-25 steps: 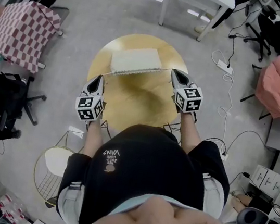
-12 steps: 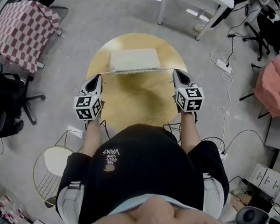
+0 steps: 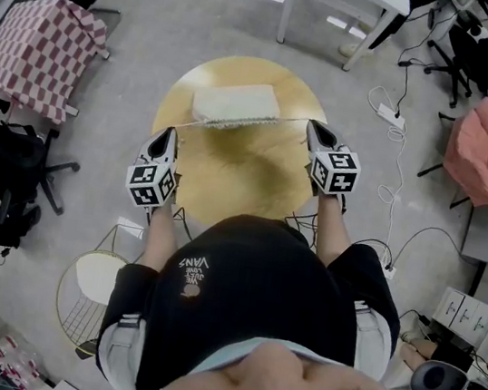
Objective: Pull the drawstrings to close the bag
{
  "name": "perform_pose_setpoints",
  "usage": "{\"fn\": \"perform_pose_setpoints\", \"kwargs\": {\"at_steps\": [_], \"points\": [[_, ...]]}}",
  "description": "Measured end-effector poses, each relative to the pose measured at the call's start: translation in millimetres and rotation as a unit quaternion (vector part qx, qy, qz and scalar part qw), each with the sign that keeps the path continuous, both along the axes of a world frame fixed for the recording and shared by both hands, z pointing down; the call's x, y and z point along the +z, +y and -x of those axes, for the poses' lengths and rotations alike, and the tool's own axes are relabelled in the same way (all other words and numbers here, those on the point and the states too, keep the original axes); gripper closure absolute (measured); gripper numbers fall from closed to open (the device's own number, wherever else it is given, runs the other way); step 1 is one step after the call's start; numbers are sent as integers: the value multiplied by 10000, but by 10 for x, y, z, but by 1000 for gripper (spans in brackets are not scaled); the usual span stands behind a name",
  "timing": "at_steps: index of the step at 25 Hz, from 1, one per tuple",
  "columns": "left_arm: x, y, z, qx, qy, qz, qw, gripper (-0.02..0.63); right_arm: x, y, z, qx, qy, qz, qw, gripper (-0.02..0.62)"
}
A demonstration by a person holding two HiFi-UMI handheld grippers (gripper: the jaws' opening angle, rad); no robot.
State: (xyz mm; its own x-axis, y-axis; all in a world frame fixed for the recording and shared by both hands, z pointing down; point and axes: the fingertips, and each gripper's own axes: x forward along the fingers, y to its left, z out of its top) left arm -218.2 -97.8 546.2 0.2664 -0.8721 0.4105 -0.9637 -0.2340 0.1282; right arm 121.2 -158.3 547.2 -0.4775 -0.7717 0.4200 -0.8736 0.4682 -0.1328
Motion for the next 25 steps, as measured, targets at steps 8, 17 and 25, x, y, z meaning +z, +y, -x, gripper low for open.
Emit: {"fn": "perform_pose_setpoints", "kwargs": {"at_steps": [8, 17, 25], "points": [[19, 27, 23, -81, -4, 73, 9999, 589, 76, 37, -99, 142, 37, 132, 9998, 594], [19, 57, 74, -236, 27, 84, 9997, 589, 192, 52, -204, 269, -17, 297, 9992, 594], [28, 55, 137, -272, -2, 109, 9996, 589, 273, 32, -238, 353, -48, 421, 9985, 594]]}}
